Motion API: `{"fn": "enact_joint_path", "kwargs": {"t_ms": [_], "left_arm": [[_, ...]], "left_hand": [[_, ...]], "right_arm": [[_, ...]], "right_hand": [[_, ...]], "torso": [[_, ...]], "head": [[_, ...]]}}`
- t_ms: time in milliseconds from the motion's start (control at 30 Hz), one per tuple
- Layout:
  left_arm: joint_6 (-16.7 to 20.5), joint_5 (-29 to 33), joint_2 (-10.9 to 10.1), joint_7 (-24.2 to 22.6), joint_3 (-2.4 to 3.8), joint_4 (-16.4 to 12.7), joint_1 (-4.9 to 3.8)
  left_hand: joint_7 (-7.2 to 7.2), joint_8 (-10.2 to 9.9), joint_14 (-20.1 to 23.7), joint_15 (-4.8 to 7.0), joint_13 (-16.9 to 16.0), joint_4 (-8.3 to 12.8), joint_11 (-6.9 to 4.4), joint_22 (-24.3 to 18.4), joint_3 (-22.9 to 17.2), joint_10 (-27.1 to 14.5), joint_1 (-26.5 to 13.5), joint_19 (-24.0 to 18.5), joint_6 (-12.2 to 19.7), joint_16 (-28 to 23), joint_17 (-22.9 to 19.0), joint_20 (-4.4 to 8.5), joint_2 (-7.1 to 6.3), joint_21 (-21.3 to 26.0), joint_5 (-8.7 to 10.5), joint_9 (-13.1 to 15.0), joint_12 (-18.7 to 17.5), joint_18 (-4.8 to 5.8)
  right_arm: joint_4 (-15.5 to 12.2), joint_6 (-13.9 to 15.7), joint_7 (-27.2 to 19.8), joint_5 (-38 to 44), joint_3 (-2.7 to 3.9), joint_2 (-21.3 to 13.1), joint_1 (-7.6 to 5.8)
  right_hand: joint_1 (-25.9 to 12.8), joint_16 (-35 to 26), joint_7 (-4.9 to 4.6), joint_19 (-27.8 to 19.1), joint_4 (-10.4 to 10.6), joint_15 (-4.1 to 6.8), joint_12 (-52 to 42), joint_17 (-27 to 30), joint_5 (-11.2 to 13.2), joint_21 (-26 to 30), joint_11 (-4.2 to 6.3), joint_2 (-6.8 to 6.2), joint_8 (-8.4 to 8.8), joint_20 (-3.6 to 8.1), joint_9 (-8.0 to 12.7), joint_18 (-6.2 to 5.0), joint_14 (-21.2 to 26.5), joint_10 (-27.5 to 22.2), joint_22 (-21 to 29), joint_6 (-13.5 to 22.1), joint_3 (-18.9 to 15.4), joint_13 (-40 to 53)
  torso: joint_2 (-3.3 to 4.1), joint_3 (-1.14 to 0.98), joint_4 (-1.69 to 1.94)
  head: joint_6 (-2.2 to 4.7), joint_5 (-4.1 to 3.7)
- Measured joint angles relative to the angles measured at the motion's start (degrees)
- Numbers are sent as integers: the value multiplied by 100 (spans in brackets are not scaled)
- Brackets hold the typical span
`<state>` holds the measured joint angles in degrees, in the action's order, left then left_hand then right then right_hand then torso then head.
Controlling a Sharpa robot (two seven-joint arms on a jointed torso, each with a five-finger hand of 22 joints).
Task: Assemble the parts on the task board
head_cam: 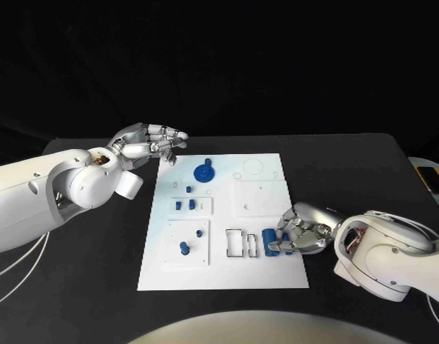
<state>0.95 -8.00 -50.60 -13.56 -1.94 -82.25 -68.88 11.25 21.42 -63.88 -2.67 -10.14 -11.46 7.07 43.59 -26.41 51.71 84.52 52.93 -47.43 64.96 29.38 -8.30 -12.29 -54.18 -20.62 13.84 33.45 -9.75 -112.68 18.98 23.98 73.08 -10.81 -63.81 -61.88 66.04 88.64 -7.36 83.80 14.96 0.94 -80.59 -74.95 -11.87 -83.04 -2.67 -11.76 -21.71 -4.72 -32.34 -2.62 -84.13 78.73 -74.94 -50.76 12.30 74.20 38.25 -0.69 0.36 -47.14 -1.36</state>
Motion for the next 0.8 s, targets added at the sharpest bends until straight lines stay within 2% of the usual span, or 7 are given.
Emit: {"fn": "enact_joint_path", "kwargs": {"t_ms": [333, 433, 533, 800], "left_arm": [[-12, 0, -9, 4, 0, -7, 0], [-13, -6, -13, 10, 0, -4, 0], [-16, -13, -18, 18, 0, 2, 0], [-25, -32, -30, 36, 0, -1, 0]], "left_hand": [[0, 0, 0, 0, 0, 0, 0, 0, 0, 0, 0, 0, 0, 0, 0, 0, 0, 0, 0, 0, 0, 0], [0, 0, 0, 0, 0, 0, 0, 0, 0, 0, 0, 0, 0, 0, 1, 0, 0, 0, 0, 0, 0, 0], [0, 0, 0, 0, 0, 0, 0, 0, 0, 0, 0, 0, 0, 0, 0, 0, 0, 0, 0, 0, 0, 0], [0, 0, 0, 0, 0, 0, 0, 1, 0, 0, 0, 0, 0, 0, 1, 0, 0, 0, 0, 0, 0, 0]], "right_arm": [[144, 7, 103, 68, 1, 242, 70], [206, 10, 125, 91, 4, 327, 110], [266, 23, 142, 126, 9, 414, 152], [359, 146, 152, 229, 26, 625, 220]], "right_hand": [[2, 0, 20, 0, 144, 20, 4, 1, 137, 27, 0, 1, -24, 0, -81, 0, 20, 0, 1, 20, -207, -4], [-29, 0, 52, 0, 171, 20, 32, 1, 250, 45, 0, 106, -87, 0, -139, 0, 20, 0, 1, -12, -381, 6], [-74, 0, 57, 0, 171, 40, 37, 1, 490, 73, 16, 226, -138, 0, -243, 0, -1, -16, 1, -17, -641, 25], [-126, 0, 79, -1, 179, 61, 64, 2, 534, 95, 16, 294, -203, 0, -310, 0, 20, -15, 2, -43, -891, 45]], "torso": [[0, -1, -3], [-2, -1, -6], [-3, 0, -6], [-2, 1, -2]], "head": [[1, 30], [1, 28], [-3, 23], [-10, 10]]}}
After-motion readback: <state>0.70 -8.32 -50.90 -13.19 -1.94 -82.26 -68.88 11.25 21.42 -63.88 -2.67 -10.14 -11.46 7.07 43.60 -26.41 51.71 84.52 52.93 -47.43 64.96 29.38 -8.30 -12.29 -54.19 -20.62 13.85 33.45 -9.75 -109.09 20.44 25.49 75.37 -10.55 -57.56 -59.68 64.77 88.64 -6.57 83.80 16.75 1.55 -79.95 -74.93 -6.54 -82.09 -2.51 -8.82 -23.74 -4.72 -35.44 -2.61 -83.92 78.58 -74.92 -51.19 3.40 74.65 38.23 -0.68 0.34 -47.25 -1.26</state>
